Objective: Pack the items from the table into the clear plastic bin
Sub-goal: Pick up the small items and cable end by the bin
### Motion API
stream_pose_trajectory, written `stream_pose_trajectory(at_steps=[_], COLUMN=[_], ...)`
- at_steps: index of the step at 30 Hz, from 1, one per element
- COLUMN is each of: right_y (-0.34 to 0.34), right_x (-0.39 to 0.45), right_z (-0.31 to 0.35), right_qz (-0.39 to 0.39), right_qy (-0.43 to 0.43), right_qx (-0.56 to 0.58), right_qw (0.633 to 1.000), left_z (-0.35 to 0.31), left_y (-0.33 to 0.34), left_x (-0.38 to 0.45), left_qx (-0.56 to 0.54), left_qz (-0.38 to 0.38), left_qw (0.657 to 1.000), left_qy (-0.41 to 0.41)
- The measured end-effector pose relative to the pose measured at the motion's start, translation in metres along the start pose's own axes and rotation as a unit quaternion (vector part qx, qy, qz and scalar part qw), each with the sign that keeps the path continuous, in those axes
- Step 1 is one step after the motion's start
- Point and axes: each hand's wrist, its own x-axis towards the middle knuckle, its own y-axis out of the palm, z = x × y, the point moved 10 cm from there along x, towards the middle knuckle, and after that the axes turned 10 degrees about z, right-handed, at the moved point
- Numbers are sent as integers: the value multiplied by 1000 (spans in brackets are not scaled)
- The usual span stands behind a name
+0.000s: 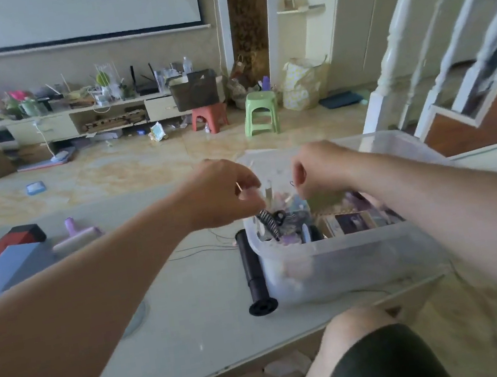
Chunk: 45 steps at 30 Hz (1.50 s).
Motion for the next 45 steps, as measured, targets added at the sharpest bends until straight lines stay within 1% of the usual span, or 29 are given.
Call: stream_pose_trajectory(at_steps=[1, 3, 6, 8, 11, 13, 15, 18, 21, 23, 26, 28, 30, 32, 35, 37, 39, 41, 43, 45], right_y=[15, 43, 65, 68, 67, 66, 68, 67, 64, 54, 27, 7, -4, 6, 57, 101, 147, 181, 204, 222], right_x=[0, 2, 5, 8, 12, 12, 12, 11, 10, 7, 4, -2, -13, -24, -23, -10, 13, 35, 54, 71], right_z=[-18, -40, -54, -55, -51, -46, -41, -40, -41, -43, -22, 10, 57, 109, 172, 195, 195, 177, 150, 122], right_qz=[22, 41, 25, 7, 7, 6, 9, 7, -19, -55, -105, -140, -177, -178, -115, -57, 15, 72, 112, 135], right_qy=[11, 16, 22, 6, -31, -58, -81, -86, -77, -73, -81, -108, -154, -207, -255, -234, -153, -60, 20, 90], right_qx=[-9, -9, 52, 108, 138, 145, 136, 127, 111, 90, 39, 43, 55, 73, 86, 60, 17, -48, -72, -46], right_qw=[1000, 999, 998, 994, 990, 988, 987, 988, 991, 992, 990, 983, 970, 959, 956, 969, 988, 994, 991, 986], left_z=[-19, -43, -48, -47, -44, -39, -34, -30, -26, -13, 29, 59, 95, 133, 189, 218, 239, 256, 267, 269], left_y=[15, 54, 105, 117, 121, 121, 114, 96, 75, 65, 41, 23, 18, 25, 55, 83, 116, 143, 155, 161], left_x=[10, 26, 36, 38, 37, 39, 41, 37, 23, 12, -21, -49, -84, -118, -165, -190, -205, -210, -204, -191], left_qx=[33, 95, 145, 150, 151, 147, 136, 66, 48, 60, 67, 65, 61, 61, 14, -13, -32, -39, -27, -12], left_qz=[30, 114, 250, 292, 319, 299, 242, 144, 72, 69, 65, 58, 71, 85, 110, 138, 194, 269, 304, 300], left_qw=[999, 988, 957, 944, 935, 943, 960, 987, 996, 996, 995, 991, 979, 966, 946, 925, 903, 881, 876, 886], left_qy=[24, 50, 36, 25, 21, 21, 15, 9, 28, 18, -42, -99, -182, -235, -305, -353, -383, -387, -372, -352])
